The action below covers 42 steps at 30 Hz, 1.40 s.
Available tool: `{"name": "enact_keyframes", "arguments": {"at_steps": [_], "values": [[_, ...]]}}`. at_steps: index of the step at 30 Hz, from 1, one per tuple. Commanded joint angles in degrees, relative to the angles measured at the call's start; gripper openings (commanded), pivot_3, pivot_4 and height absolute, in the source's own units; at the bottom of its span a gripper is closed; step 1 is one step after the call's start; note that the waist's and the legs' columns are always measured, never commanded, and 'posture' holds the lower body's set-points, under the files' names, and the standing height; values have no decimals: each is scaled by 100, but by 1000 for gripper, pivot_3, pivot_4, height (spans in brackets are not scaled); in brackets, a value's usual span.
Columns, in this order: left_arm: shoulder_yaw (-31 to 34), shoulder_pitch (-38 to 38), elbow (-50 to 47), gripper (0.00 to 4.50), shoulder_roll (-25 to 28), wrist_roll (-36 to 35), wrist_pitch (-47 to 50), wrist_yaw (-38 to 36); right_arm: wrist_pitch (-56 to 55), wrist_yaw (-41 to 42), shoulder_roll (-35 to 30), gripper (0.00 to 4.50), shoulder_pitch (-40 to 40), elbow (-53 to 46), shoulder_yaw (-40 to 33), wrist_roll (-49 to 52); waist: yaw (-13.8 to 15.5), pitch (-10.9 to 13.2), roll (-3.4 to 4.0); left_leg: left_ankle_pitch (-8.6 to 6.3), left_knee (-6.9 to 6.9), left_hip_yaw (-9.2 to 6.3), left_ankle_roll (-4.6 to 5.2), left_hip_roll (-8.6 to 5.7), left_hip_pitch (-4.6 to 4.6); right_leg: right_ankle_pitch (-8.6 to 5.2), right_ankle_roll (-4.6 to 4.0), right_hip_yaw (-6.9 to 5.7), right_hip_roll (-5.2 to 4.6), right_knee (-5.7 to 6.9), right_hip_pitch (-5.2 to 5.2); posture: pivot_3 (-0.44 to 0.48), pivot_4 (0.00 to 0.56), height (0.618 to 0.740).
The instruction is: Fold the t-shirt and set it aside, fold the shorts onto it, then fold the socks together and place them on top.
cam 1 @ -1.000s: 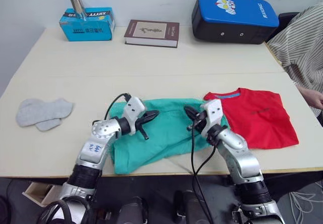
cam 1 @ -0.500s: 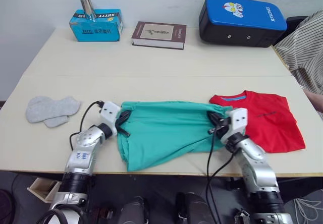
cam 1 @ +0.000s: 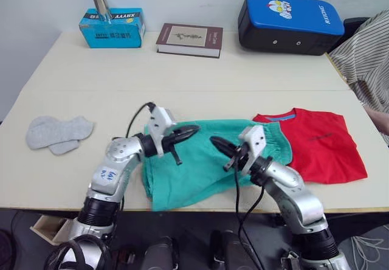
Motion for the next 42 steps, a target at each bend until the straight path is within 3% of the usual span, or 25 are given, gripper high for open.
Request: {"name": "enact_keyframes", "arguments": {"at_steps": [1,5,7,9,12,16,21,25,29,34,37,40,42], "values": [[-19,64,730,0,-176,529,-277,630,-267,-167,60,48,280,148,-348,-21,4,2,-3,0,1,-1,3,0,-2,2,4,0,0,0,0,0,150,740],[67,242,1098,0,-181,749,-416,906,-519,-7,-274,48,588,209,-682,-100,5,2,-3,-12,1,-2,25,1,-2,3,6,0,-4,0,-1,0,150,740],[126,373,1067,0,-113,730,-484,839,204,-162,-230,48,546,-404,-1246,970,-14,2,-3,-14,-2,-1,26,3,2,3,6,2,-4,-1,0,0,150,740],[171,461,996,0,-22,673,-645,658,812,-336,-352,412,561,-1014,-1718,1773,-29,4,1,-14,-5,-1,25,7,5,3,5,4,-3,3,-1,0,150,740],[211,464,988,0,111,625,-936,399,1772,-930,-621,1280,811,-1580,-2456,2977,7,3,1,-13,-10,-6,22,15,10,2,2,1,2,3,-2,0,150,740],[309,352,1123,0,197,532,-1390,92,3238,-1950,-1390,2661,1669,-1669,-3299,5339,56,4,2,-17,-12,-12,27,14,3,0,-1,0,1,-7,1,0,150,740],[262,288,1085,0,168,-10,-2265,-1120,3550,-3284,-1670,4433,2403,-1380,-3292,7105,93,6,3,-32,-7,-4,48,8,-9,2,1,-3,-5,-23,-1,0,150,740],[113,208,1155,0,184,-149,-2250,-1688,3475,-4047,-1690,4433,2548,-1350,-2940,7623,76,6,3,-33,-3,0,54,8,-9,10,13,1,-4,-28,0,0,150,740],[-13,89,1361,0,125,-20,-2193,-1810,3287,-4419,-1724,4433,2721,-1281,-2860,8079,86,7,1,-34,-7,-3,52,13,-12,9,14,2,9,-35,0,0,150,740],[-358,-42,2047,0,252,708,-2776,-1806,3004,-4696,-1473,4433,2198,-774,-2449,7481,46,-11,-40,-38,-3,-2,44,29,-14,11,18,15,40,-47,1,0,150,740],[-275,10,2448,0,198,723,-2983,-1724,2954,-4627,-1086,4433,1456,-395,-1868,6793,-43,-24,-60,-39,1,5,38,54,-7,22,8,15,51,-56,11,0,150,740],[-289,73,2544,0,239,737,-3083,-1849,2798,-4587,-637,3836,985,18,-1636,6233,-75,-48,-55,-34,-2,5,29,71,5,29,0,11,61,-85,23,0,150,740],[-237,97,2568,0,232,675,-3060,-1882,2755,-4468,-350,3106,798,327,-1506,5873,-119,-74,-45,-34,-4,5,25,78,7,30,-3,11,65,-84,23,0,150,740]]}}
